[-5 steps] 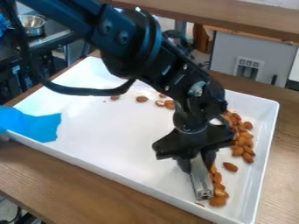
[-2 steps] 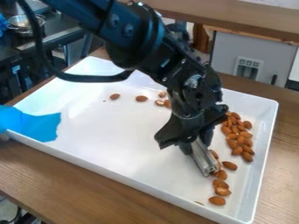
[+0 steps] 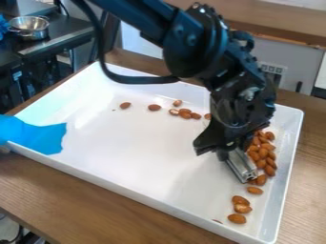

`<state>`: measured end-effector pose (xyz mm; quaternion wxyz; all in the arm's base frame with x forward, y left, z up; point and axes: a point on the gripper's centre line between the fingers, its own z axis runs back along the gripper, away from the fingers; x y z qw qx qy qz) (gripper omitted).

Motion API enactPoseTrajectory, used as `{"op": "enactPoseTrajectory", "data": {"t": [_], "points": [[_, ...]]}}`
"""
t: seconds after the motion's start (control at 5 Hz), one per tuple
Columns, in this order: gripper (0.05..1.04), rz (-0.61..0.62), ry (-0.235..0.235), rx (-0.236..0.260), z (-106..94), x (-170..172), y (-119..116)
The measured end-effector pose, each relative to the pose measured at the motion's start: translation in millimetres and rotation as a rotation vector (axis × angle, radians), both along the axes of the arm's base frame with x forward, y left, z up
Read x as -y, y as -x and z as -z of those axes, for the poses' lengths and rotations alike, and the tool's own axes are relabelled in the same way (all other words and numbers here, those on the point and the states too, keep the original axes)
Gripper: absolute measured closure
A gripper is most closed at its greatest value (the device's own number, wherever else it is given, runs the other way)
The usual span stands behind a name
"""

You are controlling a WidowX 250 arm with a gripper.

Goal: Sweep into pile

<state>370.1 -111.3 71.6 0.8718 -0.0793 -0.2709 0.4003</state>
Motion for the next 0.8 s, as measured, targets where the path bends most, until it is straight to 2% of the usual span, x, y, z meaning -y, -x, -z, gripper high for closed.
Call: {"op": "enactPoseTrajectory", "data": {"t": [0.2,0.4,0.6,0.8], "points": [[0.713,0.029,-0.006,-0.022,-0.3,-1,1],[0.713,0.058,0.005,-0.009,-29.8,-37,7],[0.713,0.113,0.019,0.006,-72.5,-94,23],[0.713,0.244,-0.025,-0.014,-87.1,-136,38]]}}
